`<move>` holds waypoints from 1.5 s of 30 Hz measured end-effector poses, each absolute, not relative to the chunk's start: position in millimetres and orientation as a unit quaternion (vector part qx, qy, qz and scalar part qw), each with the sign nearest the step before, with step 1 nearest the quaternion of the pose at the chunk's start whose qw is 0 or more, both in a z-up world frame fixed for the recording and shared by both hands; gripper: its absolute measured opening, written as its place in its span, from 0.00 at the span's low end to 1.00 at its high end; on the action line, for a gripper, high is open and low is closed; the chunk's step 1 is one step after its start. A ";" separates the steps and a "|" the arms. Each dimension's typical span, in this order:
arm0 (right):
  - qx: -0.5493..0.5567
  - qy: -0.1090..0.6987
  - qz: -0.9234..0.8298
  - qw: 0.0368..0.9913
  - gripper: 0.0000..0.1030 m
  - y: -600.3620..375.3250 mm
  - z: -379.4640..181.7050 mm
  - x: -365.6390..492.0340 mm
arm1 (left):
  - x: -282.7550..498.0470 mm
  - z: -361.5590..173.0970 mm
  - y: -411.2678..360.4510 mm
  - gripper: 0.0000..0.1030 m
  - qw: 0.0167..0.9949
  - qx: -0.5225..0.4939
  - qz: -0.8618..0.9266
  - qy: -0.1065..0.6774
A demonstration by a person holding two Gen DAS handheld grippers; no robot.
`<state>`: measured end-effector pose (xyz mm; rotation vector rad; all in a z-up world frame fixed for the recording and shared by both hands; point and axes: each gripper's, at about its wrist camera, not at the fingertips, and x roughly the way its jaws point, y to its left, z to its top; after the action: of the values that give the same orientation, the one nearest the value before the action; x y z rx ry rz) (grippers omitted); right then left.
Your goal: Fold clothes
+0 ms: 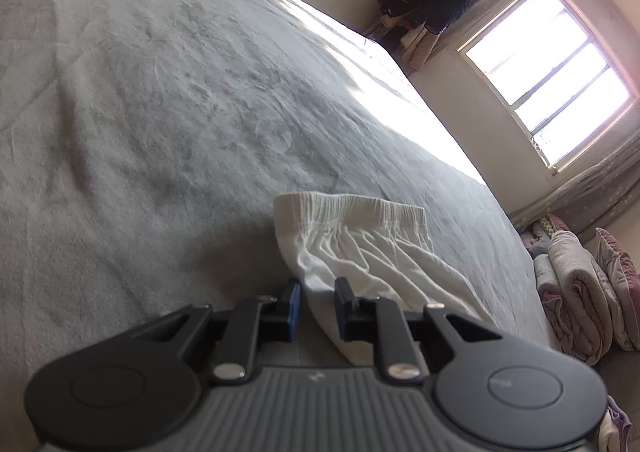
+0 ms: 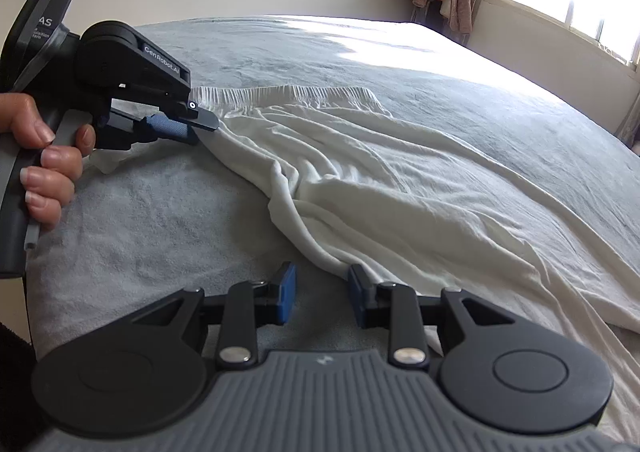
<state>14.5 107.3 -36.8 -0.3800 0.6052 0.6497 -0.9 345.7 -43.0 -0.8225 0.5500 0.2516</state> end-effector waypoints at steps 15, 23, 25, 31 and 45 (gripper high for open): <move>-0.227 0.278 0.341 0.869 0.00 120.4 -17.7 2.8 | -4.6 -28.4 351.8 0.01 0.880 -0.381 0.121 0.256; -0.191 0.302 0.394 0.847 0.00 120.9 8.4 -22.8 | -22.7 -13.0 360.3 0.01 0.884 -0.354 0.127 0.277; -0.199 0.305 0.403 0.840 0.00 126.5 8.1 -29.3 | -25.5 -13.2 361.2 0.01 0.885 -0.343 0.127 0.289; -0.200 0.324 0.390 0.838 0.00 131.6 -6.9 -29.0 | -28.8 -18.8 361.6 0.01 0.884 -0.326 0.133 0.306; -0.097 0.384 0.301 0.867 0.26 54.0 -15.0 -25.4 | -28.2 -8.7 316.0 0.81 0.912 -0.260 0.026 0.317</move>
<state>-25.4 54.0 -14.9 -0.2029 0.8042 0.6310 -28.2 316.0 -8.7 -0.5369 0.6526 0.0529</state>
